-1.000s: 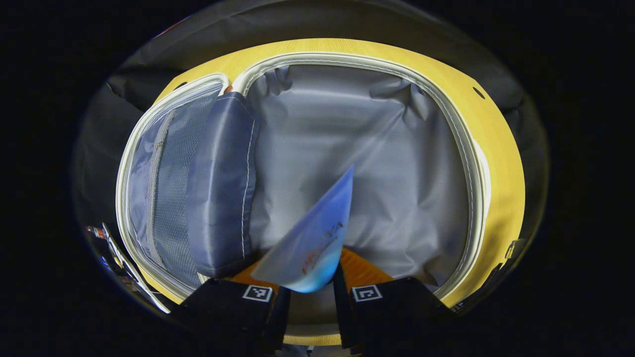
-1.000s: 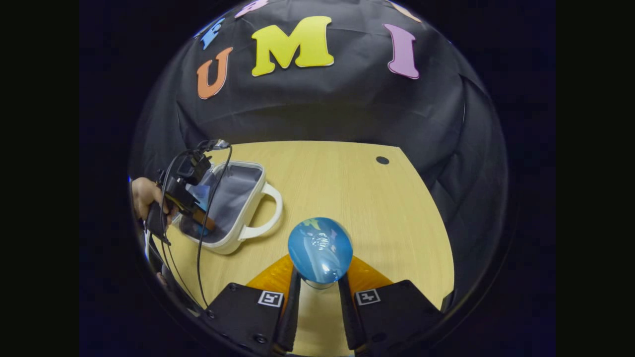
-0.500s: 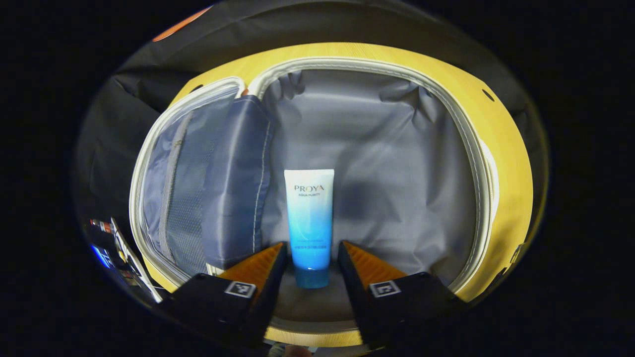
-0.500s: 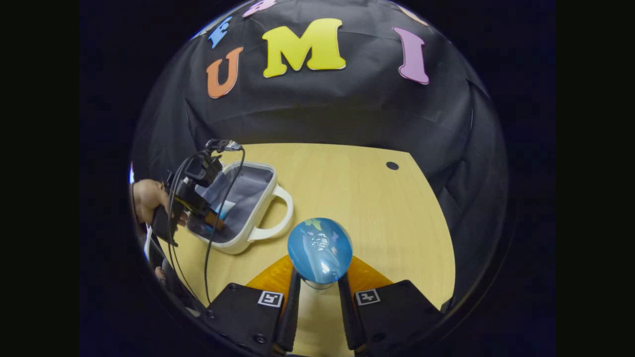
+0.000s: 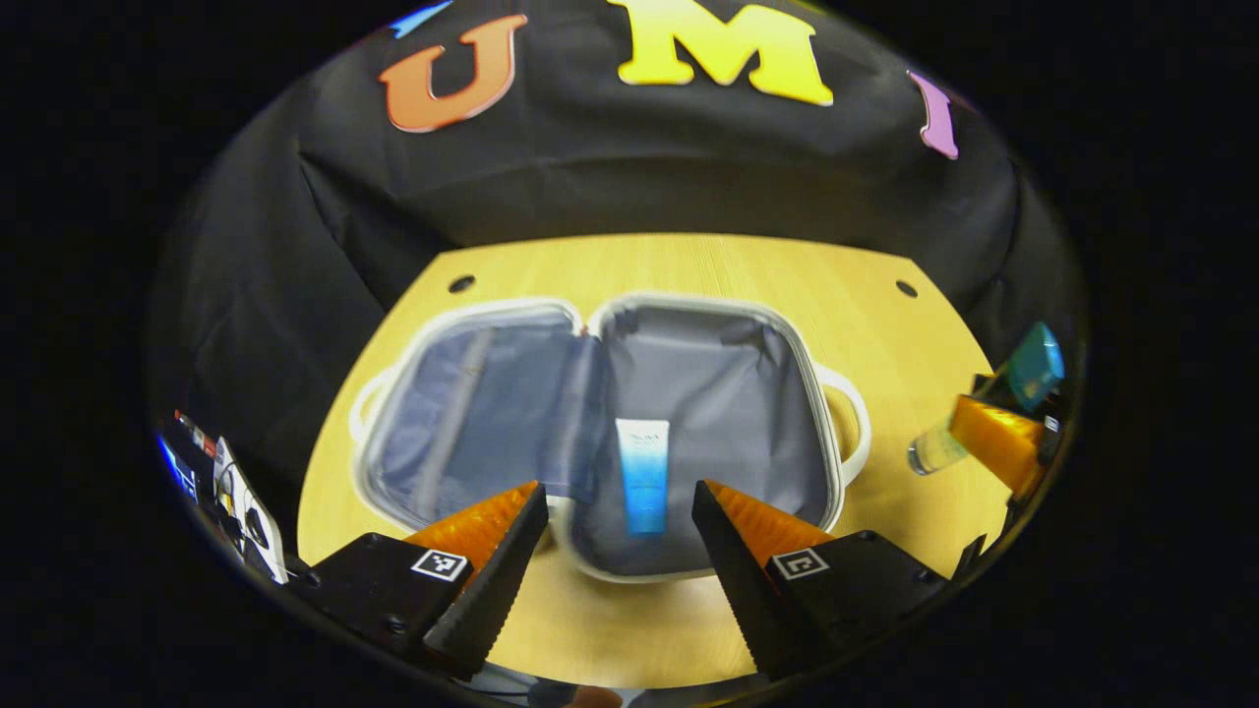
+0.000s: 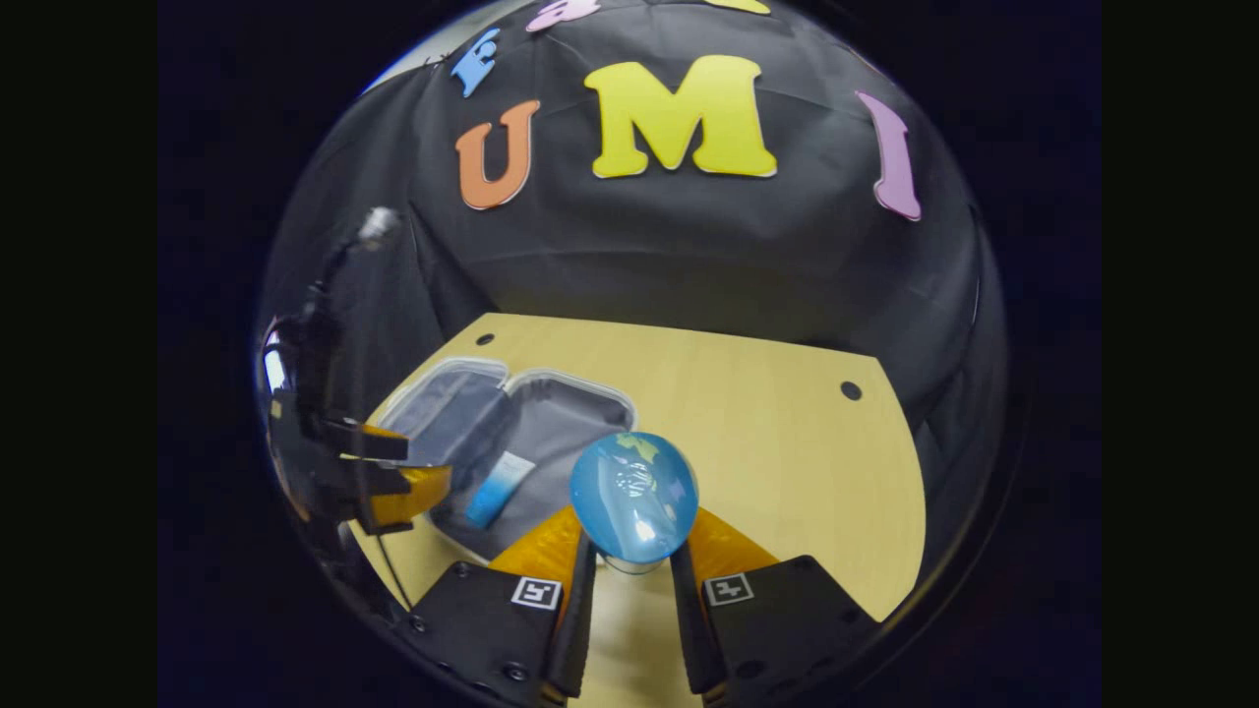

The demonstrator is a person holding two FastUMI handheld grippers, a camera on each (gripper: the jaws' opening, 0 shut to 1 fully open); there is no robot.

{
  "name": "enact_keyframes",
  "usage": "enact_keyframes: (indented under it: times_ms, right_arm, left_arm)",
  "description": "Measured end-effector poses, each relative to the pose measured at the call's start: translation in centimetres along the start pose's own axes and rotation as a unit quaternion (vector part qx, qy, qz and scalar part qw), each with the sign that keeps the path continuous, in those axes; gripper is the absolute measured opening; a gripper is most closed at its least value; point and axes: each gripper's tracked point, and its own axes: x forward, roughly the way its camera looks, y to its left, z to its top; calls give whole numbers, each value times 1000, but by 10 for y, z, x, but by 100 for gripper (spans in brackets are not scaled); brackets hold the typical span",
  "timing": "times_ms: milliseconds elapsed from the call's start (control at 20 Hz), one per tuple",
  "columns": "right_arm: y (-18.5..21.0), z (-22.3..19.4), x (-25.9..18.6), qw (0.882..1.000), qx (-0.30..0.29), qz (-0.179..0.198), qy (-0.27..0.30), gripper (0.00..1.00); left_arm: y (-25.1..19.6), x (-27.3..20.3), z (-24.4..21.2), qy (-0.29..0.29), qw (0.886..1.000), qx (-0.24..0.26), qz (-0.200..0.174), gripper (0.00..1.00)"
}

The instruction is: First open the suitcase, pack the skin care products into it, and then close the suitcase.

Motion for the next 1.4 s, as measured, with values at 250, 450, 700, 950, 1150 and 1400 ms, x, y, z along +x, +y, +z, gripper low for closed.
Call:
enact_keyframes:
  times_ms: [250, 450, 700, 950, 1150, 1400]
  right_arm:
    - [68, -13, 53, 999, 4, 28, 44, 36]
    - [96, -54, 85, 995, 4, 14, 102, 36]
    - [105, -86, 98, 987, 42, -18, 153, 36]
    - [97, -78, 120, 979, 79, -51, 183, 36]
    - [85, -85, 139, 971, 92, -77, 206, 36]
    - [84, -92, 148, 966, 98, -84, 222, 36]
  left_arm:
    - [27, -83, 30, -119, 993, -17, 6, 96]
    - [41, -135, 46, -182, 983, 1, 13, 96]
    - [61, -161, 72, -231, 973, -14, 14, 96]
    - [87, -162, 79, -246, 969, -23, 18, 96]
    - [108, -148, 73, -231, 972, -27, 35, 96]
    - [130, -134, 63, -212, 975, -43, 50, 96]
